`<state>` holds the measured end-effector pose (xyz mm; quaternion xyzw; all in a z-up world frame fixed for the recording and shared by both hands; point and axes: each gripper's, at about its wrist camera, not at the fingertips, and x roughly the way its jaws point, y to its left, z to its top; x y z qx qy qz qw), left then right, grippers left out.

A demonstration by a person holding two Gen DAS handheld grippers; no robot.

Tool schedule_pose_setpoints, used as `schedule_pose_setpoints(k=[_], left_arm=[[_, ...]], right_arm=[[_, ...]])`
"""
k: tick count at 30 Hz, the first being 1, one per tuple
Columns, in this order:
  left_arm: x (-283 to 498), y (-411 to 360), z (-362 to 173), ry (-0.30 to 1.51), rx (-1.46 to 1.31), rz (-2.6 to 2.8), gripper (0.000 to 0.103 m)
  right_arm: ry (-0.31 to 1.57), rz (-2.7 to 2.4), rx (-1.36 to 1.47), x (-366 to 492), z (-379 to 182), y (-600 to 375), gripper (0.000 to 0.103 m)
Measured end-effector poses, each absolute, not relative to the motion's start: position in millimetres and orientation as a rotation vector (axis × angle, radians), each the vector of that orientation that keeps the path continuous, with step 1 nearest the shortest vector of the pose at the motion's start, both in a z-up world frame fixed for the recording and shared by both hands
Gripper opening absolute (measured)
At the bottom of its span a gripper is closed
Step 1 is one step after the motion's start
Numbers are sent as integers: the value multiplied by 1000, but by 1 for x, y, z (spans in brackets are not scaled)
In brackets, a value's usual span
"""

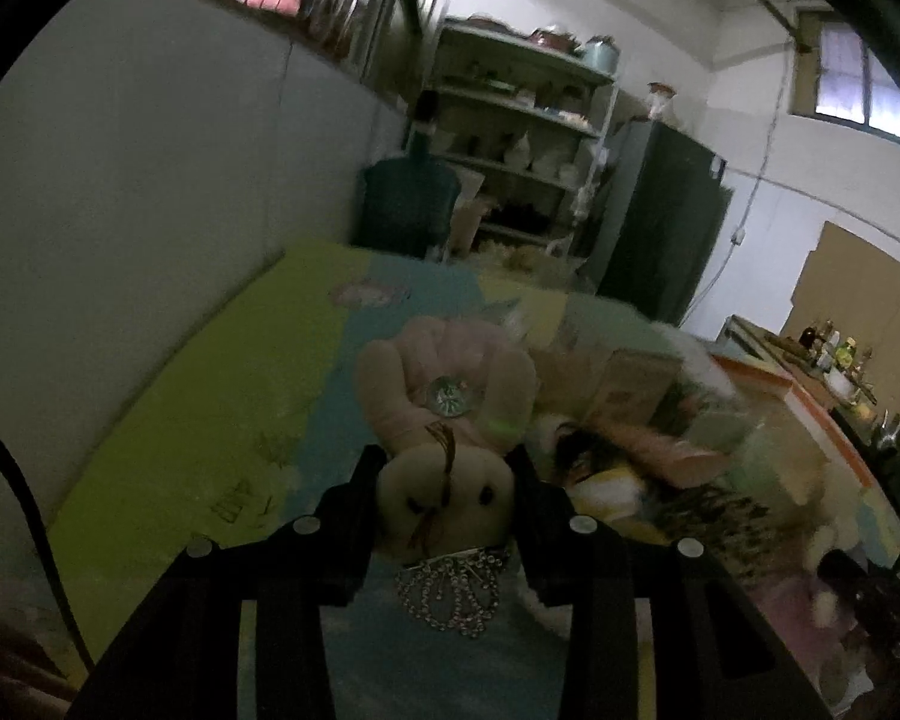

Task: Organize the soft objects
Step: 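Carry the bunny and teddy bear into the cardboard tray and open both tools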

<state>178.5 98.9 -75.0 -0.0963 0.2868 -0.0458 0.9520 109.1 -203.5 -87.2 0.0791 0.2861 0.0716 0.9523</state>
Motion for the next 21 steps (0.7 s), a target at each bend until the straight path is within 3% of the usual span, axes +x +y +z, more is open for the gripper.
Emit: schedule_pose_setpoints(k=[21], left_arm=[[161,-42,-17,479,-118,-384,41]], right_arm=[[426,27,165,105,-38,-275,45]])
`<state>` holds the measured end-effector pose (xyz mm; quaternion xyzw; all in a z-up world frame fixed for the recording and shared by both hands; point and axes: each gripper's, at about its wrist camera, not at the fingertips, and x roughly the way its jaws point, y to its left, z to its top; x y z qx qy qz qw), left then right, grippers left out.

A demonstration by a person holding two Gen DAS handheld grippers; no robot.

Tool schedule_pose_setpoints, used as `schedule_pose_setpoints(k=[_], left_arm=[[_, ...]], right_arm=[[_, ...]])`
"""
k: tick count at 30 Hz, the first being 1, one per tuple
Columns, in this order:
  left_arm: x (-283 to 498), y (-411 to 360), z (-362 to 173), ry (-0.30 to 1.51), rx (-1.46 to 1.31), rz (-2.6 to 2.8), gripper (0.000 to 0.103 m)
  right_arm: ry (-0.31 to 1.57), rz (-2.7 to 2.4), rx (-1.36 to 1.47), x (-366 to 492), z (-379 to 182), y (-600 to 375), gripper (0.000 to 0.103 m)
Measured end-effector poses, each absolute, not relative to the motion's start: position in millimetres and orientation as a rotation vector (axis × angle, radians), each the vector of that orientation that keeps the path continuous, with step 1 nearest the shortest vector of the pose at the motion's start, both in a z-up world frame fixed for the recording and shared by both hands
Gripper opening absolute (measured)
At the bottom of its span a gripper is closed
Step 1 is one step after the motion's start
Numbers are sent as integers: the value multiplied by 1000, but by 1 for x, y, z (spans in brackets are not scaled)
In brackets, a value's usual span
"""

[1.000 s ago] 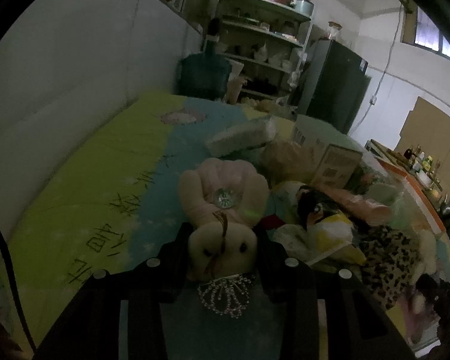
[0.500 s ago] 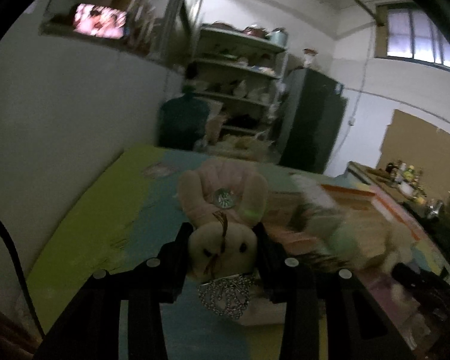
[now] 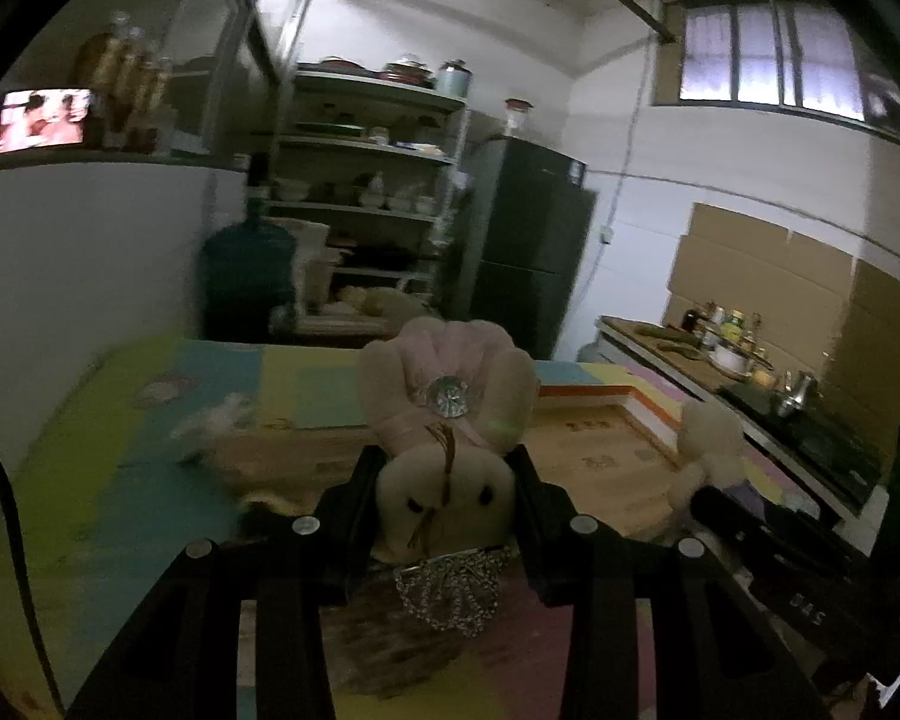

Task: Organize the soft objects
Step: 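Carry the bunny and teddy bear into the cardboard tray and open both tools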

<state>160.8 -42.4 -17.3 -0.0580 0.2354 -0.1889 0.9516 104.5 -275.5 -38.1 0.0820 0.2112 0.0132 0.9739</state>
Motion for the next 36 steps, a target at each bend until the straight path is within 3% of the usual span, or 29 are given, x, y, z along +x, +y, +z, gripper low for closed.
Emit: schedule_pose_setpoints(k=[17,36], left_arm=[[204,-161,-38,551,-57,-471,41],[264,-232,-93,766,-37,-456,41]], right_arm=[[409,-48,185,127,-33,-371,45],[568,-21,252,193,-70,-433,46]])
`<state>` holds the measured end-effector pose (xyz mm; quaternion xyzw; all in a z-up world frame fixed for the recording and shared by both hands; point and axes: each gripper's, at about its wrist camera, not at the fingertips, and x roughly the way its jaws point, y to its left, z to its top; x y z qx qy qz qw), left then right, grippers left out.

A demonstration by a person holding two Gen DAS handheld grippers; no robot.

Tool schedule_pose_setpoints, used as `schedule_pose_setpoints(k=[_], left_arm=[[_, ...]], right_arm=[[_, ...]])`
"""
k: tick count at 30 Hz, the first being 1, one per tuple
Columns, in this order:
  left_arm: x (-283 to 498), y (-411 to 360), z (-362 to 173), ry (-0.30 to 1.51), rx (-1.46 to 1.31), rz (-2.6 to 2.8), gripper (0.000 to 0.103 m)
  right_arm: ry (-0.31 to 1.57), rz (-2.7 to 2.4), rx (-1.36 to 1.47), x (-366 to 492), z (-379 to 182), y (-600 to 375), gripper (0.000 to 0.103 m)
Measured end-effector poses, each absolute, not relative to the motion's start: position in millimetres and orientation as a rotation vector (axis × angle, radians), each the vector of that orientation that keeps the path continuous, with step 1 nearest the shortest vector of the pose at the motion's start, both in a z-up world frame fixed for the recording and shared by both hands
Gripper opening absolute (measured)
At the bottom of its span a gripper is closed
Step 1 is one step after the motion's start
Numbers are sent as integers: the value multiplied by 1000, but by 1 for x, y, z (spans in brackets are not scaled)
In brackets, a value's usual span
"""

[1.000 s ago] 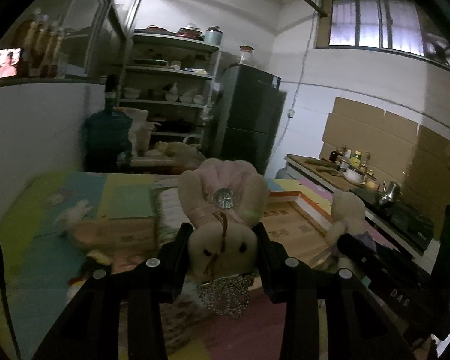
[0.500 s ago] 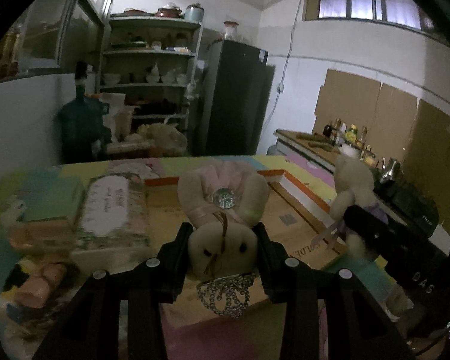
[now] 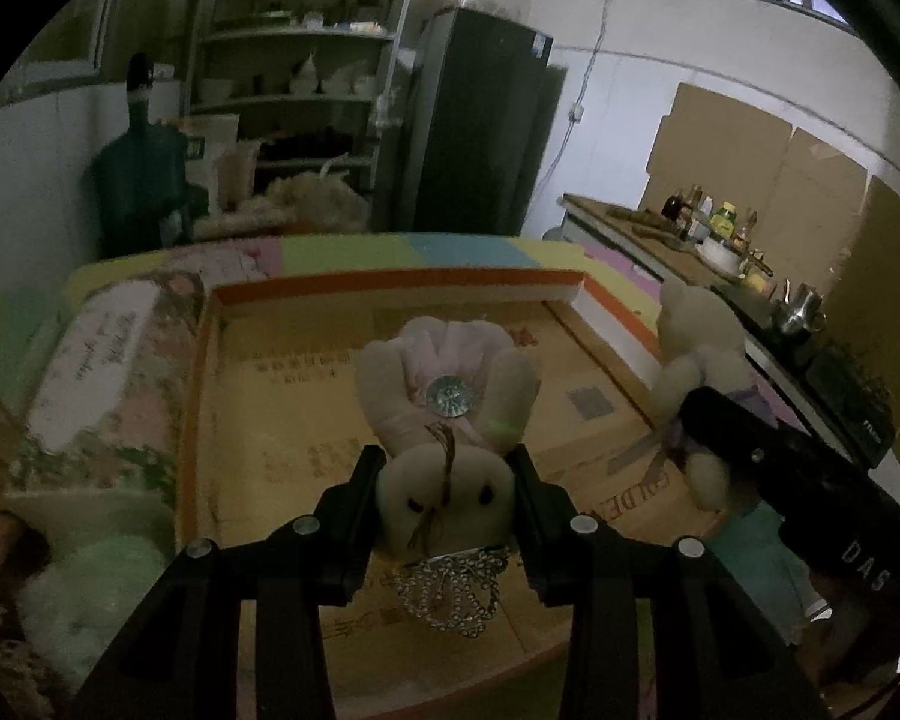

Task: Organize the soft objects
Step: 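Carry the bunny and teddy bear into the cardboard tray and open both tools, then withdraw both tools from the tray back toward the pile of items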

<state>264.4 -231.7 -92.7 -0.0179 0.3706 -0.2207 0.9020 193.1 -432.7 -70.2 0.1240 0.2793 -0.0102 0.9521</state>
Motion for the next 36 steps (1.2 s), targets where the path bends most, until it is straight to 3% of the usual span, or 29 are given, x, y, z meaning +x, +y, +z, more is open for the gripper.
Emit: schedule_pose_setpoints(k=[18,26,36], left_arm=[[277,-244,-109,863,-28,-467,46],[272,-248,-107,872,-9,-467,49],[256,-238,-91,805,-41,-477,67]], right_arm=[[688,10,266,218,-94,-438,49],[669,-3,270,211,-92,-439,62],[630,-26,284,192,-83,-442,63]])
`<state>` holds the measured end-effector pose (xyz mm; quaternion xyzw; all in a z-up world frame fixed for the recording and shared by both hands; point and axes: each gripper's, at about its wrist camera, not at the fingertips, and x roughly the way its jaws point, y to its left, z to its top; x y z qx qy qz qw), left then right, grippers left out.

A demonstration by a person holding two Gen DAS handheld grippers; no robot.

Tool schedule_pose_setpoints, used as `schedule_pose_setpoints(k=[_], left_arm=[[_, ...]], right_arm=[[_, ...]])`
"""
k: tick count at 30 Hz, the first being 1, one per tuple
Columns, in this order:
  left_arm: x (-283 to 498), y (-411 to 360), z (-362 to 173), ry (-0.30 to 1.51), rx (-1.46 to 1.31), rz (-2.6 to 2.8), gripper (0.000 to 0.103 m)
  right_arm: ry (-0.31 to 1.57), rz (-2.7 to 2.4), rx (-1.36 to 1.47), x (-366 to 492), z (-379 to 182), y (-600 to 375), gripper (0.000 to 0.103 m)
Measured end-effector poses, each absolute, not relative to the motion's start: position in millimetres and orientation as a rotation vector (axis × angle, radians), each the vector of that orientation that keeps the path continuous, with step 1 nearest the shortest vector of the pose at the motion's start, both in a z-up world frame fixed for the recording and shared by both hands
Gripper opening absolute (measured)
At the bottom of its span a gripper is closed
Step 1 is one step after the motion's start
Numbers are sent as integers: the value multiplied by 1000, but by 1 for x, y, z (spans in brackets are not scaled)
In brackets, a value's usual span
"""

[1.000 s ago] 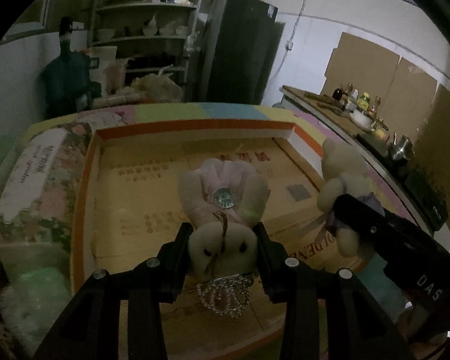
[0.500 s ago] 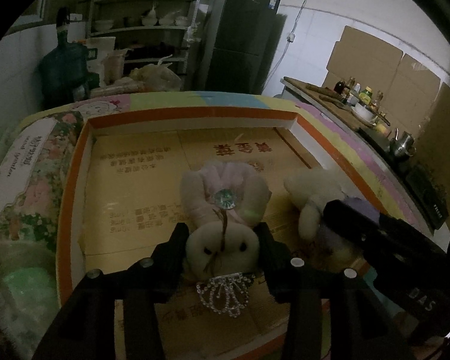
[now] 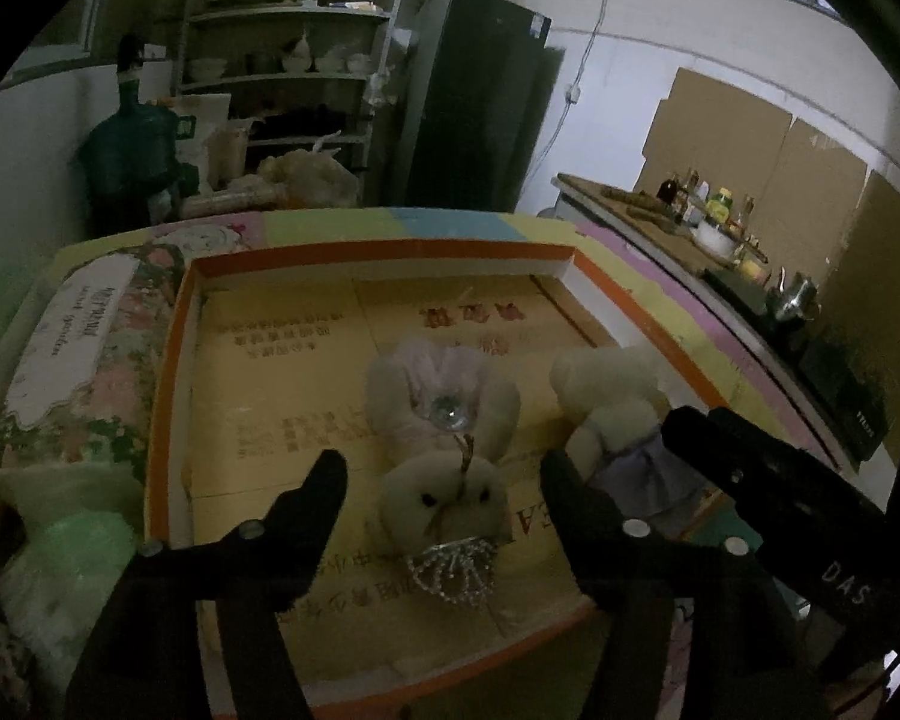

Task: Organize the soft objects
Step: 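Withdraw both tools from the tray back toward the pile of items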

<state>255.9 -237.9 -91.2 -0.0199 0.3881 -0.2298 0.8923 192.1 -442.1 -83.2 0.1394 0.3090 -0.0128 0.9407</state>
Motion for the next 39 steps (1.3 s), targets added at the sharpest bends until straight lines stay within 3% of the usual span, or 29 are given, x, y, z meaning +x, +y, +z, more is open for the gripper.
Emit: schedule_pose_setpoints(k=[5,13,21,39], left_arm=[[246,-236,-83,775,-42,-482,69],[218,-224,-56,618,-19,-508,93],[181,-199,-25,378,35,-467,93],[146,-92,-24,394,-41,-270,93]], right_arm=[[616,-32,279,187,-78,-439,63],[590,-46,264,174,-69,-429,63],[534,-51,232,154,-52,-402,63],[455,-18,194,114,-32,-321,64]])
